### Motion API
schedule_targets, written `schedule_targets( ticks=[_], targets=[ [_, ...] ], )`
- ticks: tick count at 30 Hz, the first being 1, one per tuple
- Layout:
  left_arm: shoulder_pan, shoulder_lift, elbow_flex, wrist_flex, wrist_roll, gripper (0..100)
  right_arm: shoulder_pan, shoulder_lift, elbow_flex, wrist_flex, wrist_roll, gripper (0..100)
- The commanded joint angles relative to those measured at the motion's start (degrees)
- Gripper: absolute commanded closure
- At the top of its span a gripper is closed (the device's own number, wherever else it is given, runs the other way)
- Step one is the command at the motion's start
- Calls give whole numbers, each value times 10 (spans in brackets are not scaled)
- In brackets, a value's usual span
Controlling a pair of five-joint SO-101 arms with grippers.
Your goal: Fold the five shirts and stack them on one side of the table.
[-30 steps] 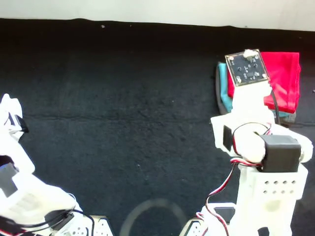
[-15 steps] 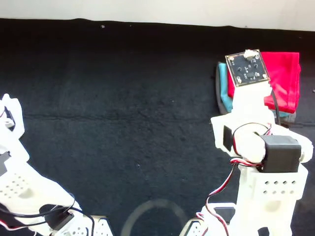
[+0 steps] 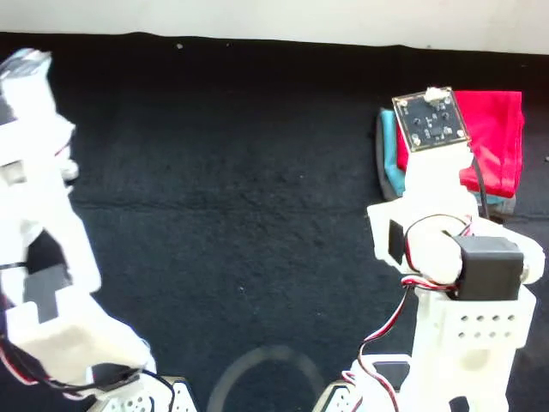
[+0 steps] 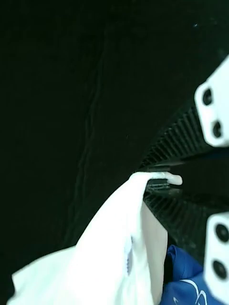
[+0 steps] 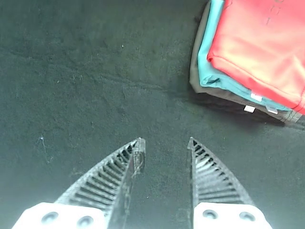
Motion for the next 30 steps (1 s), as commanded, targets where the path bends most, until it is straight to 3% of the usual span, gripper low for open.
schedule_targets(
  ticks=[1,14,19,25,27,30],
  targets=[
    [118,-87,-65,62,4,991,2,-7,40,0,-3,850],
    [418,-283,-109,99,5,991,262,-7,292,-255,-3,850],
    [500,-382,41,100,13,991,278,-7,309,-282,-6,850],
    [512,-483,366,100,12,991,276,-7,300,-294,-68,850],
    [483,-521,447,100,8,991,262,-7,290,-294,-80,850],
    [393,-573,544,99,-58,991,218,-6,279,-290,-82,850]
  ],
)
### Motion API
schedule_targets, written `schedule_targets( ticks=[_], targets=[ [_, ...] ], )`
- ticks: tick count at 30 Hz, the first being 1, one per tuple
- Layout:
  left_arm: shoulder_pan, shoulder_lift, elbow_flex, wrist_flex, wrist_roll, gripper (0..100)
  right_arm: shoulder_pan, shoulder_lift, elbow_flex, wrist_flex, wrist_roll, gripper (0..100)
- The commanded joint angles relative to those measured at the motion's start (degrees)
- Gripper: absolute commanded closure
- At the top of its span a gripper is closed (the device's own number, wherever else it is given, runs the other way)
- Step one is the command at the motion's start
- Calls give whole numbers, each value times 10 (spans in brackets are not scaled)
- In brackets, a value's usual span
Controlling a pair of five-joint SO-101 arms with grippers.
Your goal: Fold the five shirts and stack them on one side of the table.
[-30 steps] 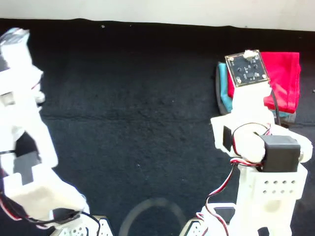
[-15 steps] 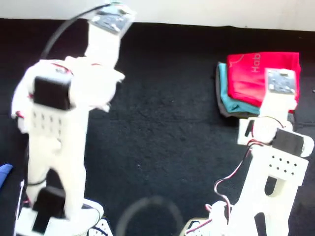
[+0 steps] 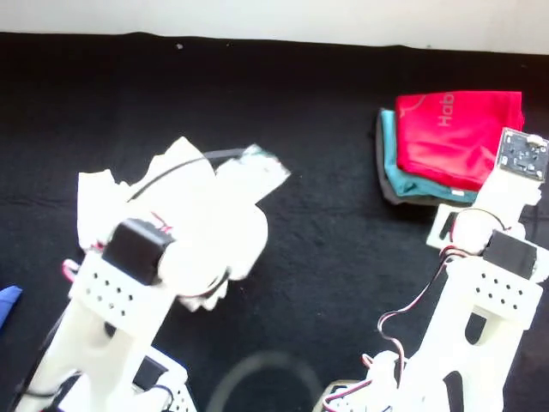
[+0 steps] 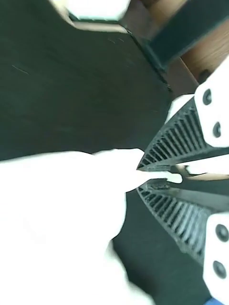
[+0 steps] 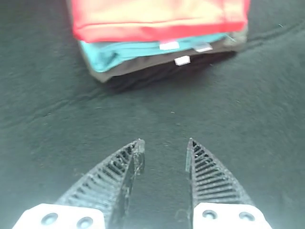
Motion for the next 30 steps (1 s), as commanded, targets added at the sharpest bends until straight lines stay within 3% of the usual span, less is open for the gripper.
schedule_targets(
  ticks=[1,8,12,16,23,30],
  targets=[
    [-117,-59,116,2,-73,991,-53,-5,-26,-5,-9,850],
    [-444,-73,174,-27,-224,991,-169,69,-69,-5,-11,849],
    [-561,-73,201,-79,-286,991,-240,180,-176,4,-59,834],
    [-611,-73,238,-112,-308,991,-343,307,-335,46,-95,759],
    [-644,-73,263,-122,-308,991,-524,522,-554,24,-150,754],
    [-672,-73,263,-121,-309,991,-600,708,-691,-29,-221,753]
  ],
)
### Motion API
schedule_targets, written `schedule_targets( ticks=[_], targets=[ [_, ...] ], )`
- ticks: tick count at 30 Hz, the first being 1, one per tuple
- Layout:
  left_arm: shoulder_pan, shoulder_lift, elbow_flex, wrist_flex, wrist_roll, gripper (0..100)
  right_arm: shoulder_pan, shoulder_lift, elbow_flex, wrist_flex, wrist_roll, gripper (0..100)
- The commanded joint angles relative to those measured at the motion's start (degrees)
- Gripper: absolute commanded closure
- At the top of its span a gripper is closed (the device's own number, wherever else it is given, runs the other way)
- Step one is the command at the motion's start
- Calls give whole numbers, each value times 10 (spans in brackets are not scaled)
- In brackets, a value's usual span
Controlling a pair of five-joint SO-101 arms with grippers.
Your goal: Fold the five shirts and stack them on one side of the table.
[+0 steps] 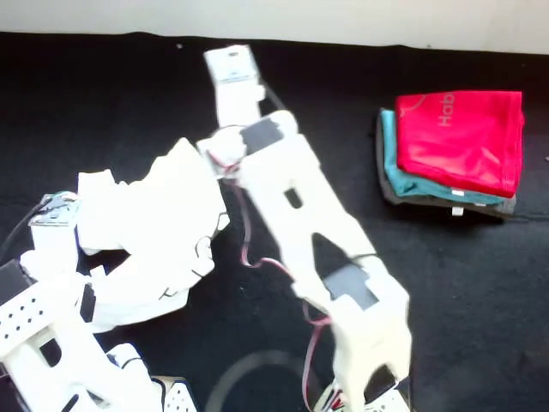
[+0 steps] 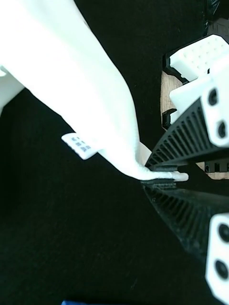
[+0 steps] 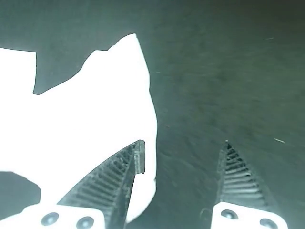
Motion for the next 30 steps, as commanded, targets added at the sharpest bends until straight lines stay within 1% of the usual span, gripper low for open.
schedule_targets(
  ticks=[1,6,14,15,16,18,19,20,22,27,30],
  targets=[
    [-7,-7,-3,-6,-8,991,-34,61,-94,-15,-18,753],
    [-6,-7,-4,-7,-8,991,-59,153,-189,-15,-18,753],
    [-5,-7,-3,-13,-8,991,-58,278,-293,-10,-17,759],
    [-5,-7,-3,-22,-8,991,-54,287,-299,-10,-12,783],
    [-5,-7,-3,-30,-7,991,-52,295,-305,-10,2,829],
    [-4,-7,-3,-39,-7,991,-49,310,-315,-10,46,964],
    [-4,-7,-3,-40,-7,991,-46,316,-316,-10,69,998],
    [-4,-7,-3,-40,-6,991,-44,321,-317,-10,85,978],
    [-4,-7,-2,-40,-6,991,-35,326,-319,-9,102,991],
    [-1,-7,-4,-44,-6,991,8,294,-320,-8,101,991],
    [3,-7,-5,-83,-2,991,37,250,-320,22,103,991]
  ],
)
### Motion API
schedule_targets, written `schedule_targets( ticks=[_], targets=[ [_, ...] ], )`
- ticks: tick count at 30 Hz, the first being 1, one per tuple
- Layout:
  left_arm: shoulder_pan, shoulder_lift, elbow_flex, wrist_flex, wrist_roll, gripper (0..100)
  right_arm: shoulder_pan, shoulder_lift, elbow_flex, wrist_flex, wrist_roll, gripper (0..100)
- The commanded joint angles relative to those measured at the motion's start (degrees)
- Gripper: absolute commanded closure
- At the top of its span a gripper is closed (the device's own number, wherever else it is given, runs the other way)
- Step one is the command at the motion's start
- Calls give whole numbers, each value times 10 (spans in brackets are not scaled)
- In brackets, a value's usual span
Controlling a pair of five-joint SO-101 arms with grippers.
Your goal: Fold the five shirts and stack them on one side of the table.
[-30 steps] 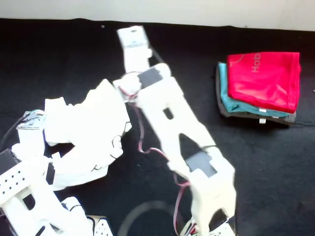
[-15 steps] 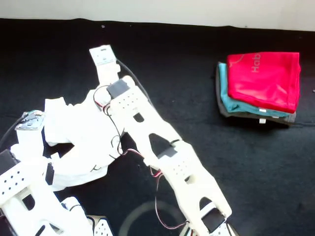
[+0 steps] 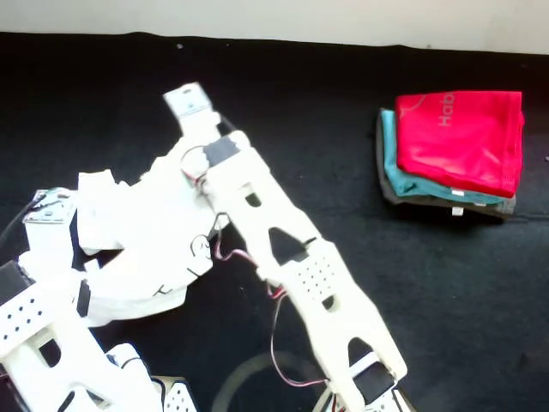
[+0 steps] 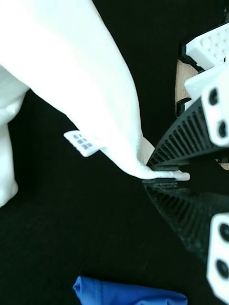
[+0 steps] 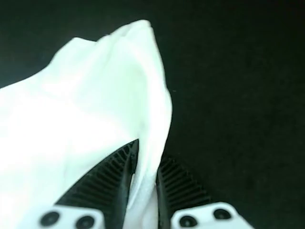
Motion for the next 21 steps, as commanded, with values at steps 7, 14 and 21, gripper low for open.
schedule_targets(
  ticks=[7,14,21],
  targets=[
    [73,6,-80,-72,85,992,107,-172,-27,105,11,991],
    [144,198,-389,40,167,992,163,-263,-27,141,11,991],
    [197,389,-795,173,183,992,172,-351,-27,131,9,991]
  ],
)
